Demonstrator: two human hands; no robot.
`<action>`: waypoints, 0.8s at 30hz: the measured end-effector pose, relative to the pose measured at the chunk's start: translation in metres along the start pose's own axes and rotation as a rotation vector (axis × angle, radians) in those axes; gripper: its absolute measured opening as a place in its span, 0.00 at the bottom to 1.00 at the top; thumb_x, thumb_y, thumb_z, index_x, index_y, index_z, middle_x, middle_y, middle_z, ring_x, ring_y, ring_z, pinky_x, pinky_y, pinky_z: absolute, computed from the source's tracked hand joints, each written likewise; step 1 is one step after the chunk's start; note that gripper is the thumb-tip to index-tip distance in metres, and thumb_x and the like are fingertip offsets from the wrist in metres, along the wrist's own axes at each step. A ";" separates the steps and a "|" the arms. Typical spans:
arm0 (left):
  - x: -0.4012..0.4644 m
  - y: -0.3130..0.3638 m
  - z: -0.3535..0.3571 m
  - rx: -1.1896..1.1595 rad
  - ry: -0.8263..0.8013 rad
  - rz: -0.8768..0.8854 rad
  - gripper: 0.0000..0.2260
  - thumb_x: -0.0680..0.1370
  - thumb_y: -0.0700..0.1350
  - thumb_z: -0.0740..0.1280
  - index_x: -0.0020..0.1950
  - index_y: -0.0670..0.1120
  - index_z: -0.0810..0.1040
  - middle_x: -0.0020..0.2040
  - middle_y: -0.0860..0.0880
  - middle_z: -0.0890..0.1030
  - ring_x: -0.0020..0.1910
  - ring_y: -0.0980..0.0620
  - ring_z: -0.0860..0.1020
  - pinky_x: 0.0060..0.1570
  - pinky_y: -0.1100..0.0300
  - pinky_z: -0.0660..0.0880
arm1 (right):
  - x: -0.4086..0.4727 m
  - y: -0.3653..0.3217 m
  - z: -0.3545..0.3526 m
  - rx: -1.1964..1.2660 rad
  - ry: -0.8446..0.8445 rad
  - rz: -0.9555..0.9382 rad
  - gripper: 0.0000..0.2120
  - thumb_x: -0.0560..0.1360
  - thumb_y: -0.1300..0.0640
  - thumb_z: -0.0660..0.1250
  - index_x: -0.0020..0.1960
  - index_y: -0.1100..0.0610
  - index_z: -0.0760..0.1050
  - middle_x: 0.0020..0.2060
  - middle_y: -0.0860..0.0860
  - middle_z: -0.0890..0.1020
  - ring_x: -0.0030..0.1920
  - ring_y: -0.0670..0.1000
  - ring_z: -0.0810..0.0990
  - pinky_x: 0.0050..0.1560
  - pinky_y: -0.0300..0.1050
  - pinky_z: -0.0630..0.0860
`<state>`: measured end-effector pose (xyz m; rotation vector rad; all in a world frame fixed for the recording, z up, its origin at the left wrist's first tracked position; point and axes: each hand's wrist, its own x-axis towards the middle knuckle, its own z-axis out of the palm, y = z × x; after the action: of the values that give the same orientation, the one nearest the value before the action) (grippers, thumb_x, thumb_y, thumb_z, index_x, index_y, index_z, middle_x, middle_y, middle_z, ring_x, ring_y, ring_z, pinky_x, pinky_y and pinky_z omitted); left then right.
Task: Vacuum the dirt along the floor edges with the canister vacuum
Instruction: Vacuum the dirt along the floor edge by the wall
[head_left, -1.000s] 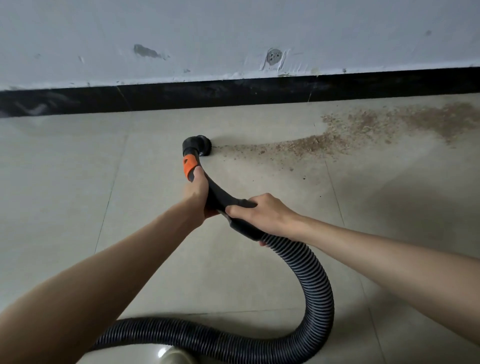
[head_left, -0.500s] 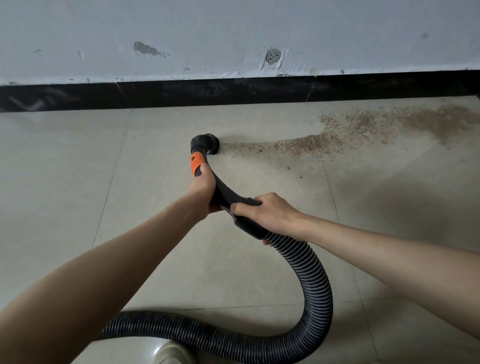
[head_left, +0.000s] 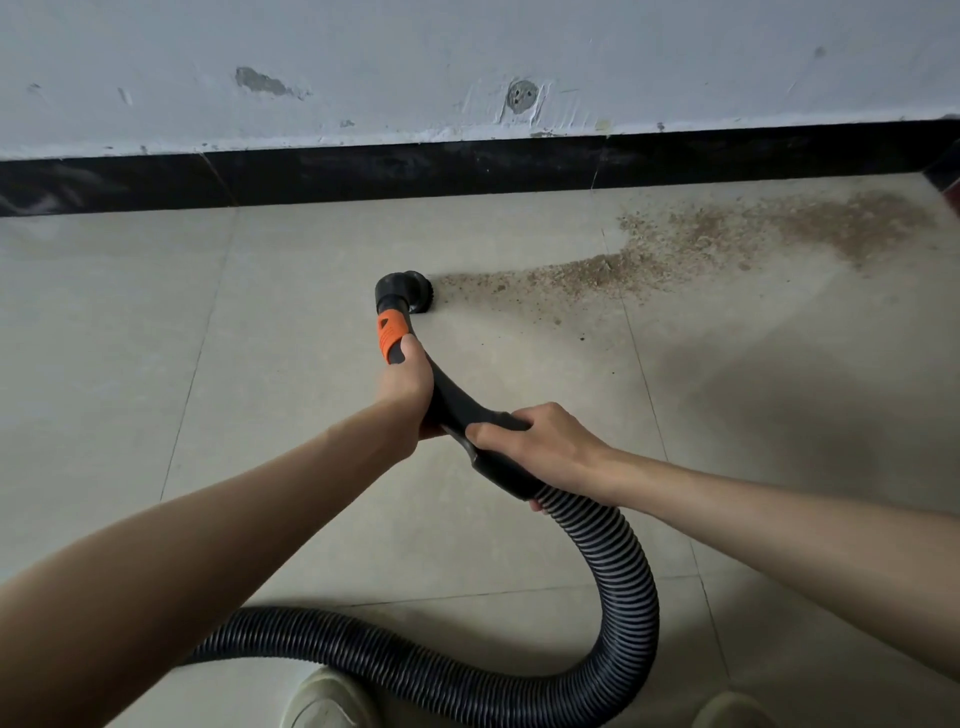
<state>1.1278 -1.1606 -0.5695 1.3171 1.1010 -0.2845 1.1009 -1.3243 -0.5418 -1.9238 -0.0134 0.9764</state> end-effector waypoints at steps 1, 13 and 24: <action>-0.002 -0.003 0.003 0.006 -0.001 0.001 0.20 0.80 0.62 0.52 0.58 0.46 0.64 0.54 0.43 0.75 0.55 0.40 0.77 0.53 0.44 0.78 | -0.004 0.004 -0.001 0.004 -0.001 0.000 0.20 0.66 0.39 0.72 0.37 0.58 0.77 0.23 0.47 0.77 0.22 0.49 0.76 0.25 0.40 0.74; -0.006 0.026 0.013 -0.004 -0.005 0.043 0.29 0.78 0.66 0.52 0.68 0.44 0.65 0.54 0.42 0.76 0.50 0.41 0.78 0.32 0.51 0.76 | 0.010 -0.019 -0.013 0.011 0.045 0.001 0.21 0.66 0.39 0.72 0.38 0.58 0.79 0.29 0.53 0.79 0.24 0.53 0.77 0.27 0.43 0.76; -0.011 0.027 0.038 0.074 -0.051 0.045 0.27 0.78 0.67 0.51 0.58 0.44 0.64 0.45 0.43 0.75 0.40 0.44 0.77 0.30 0.52 0.75 | 0.000 -0.007 -0.030 0.031 0.090 0.028 0.21 0.68 0.40 0.72 0.38 0.59 0.77 0.30 0.53 0.78 0.23 0.53 0.76 0.26 0.42 0.74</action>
<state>1.1594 -1.1899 -0.5491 1.3910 1.0252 -0.3266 1.1224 -1.3422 -0.5291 -1.9416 0.0801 0.9025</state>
